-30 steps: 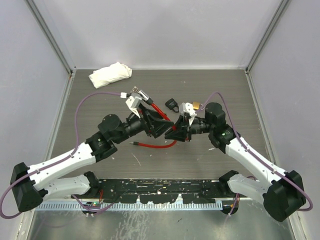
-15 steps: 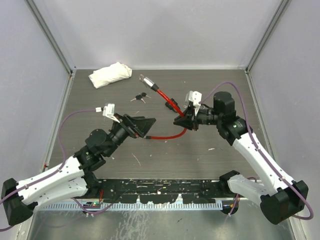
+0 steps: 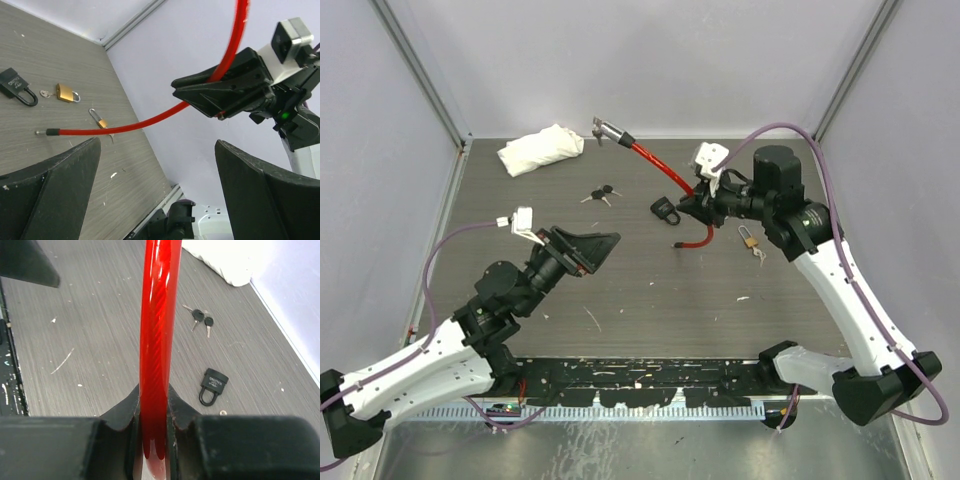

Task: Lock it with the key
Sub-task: Adjust the lock.

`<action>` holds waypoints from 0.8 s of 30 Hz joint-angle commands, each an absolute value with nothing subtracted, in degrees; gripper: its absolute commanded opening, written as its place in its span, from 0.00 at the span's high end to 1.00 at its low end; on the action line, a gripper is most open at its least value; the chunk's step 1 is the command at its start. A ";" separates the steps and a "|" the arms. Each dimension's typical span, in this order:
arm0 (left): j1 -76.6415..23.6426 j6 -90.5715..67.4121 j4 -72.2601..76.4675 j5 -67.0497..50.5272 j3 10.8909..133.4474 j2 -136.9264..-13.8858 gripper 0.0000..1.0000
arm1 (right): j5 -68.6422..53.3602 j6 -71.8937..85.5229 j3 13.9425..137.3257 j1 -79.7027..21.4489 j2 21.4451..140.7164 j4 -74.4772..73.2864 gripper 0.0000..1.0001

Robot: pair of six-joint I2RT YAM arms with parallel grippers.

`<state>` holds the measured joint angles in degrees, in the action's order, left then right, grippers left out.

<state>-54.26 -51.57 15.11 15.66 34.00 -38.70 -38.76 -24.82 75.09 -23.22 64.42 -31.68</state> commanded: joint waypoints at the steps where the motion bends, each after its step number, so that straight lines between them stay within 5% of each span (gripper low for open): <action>1: -54.16 -52.04 14.79 16.52 39.32 -37.93 0.02 | -33.03 -27.51 82.38 -23.20 65.85 -34.54 0.99; 18: -54.18 -59.89 17.73 23.51 54.48 -58.16 0.12 | -20.47 -24.88 76.53 -33.90 66.72 -30.87 0.99; 24: -54.18 -61.04 19.94 28.44 54.33 -60.66 0.26 | -16.92 -25.80 72.80 -36.99 65.82 -28.47 0.99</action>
